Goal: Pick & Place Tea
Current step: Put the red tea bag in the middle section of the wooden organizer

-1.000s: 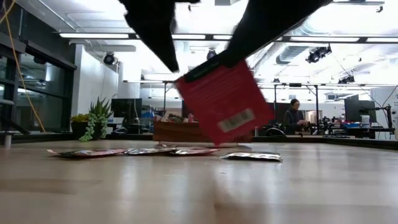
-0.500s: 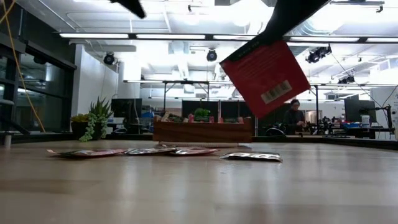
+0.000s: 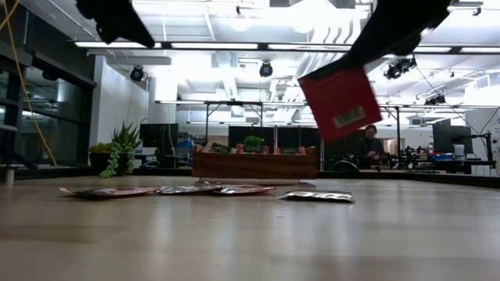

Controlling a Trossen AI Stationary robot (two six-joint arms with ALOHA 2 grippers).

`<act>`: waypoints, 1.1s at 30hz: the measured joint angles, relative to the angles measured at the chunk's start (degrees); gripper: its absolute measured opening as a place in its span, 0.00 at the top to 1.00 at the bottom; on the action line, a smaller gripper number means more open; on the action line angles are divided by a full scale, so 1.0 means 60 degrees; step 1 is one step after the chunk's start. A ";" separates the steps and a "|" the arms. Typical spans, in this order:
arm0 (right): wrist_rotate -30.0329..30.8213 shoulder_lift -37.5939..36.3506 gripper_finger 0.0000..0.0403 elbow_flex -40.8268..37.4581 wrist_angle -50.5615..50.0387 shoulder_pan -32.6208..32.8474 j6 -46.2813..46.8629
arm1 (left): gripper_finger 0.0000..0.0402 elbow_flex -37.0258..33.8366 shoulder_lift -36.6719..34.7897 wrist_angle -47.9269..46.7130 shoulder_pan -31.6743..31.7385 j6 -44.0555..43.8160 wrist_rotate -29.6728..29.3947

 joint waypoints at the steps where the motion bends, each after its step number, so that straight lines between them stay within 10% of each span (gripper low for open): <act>1: -0.0239 -0.0412 1.00 -0.0486 0.0512 -0.0287 -0.0368 | 1.00 -0.0066 -0.0002 0.0257 0.0001 0.0002 0.0003; 10: -0.3529 -0.2788 1.00 -0.3259 0.4669 -0.4536 -0.3928 | 1.00 -0.0185 0.0012 0.1382 0.0007 0.0060 -0.0229; 20: -0.7229 -0.2149 1.00 -0.3396 0.6587 -0.8544 -0.5885 | 1.00 -0.0185 0.0012 0.2352 0.0007 0.0017 -0.1190; 33: -0.8852 0.0423 1.00 -0.2104 0.7735 -0.9545 -0.5674 | 1.00 -0.0175 0.0015 0.3232 0.0007 -0.0001 -0.1239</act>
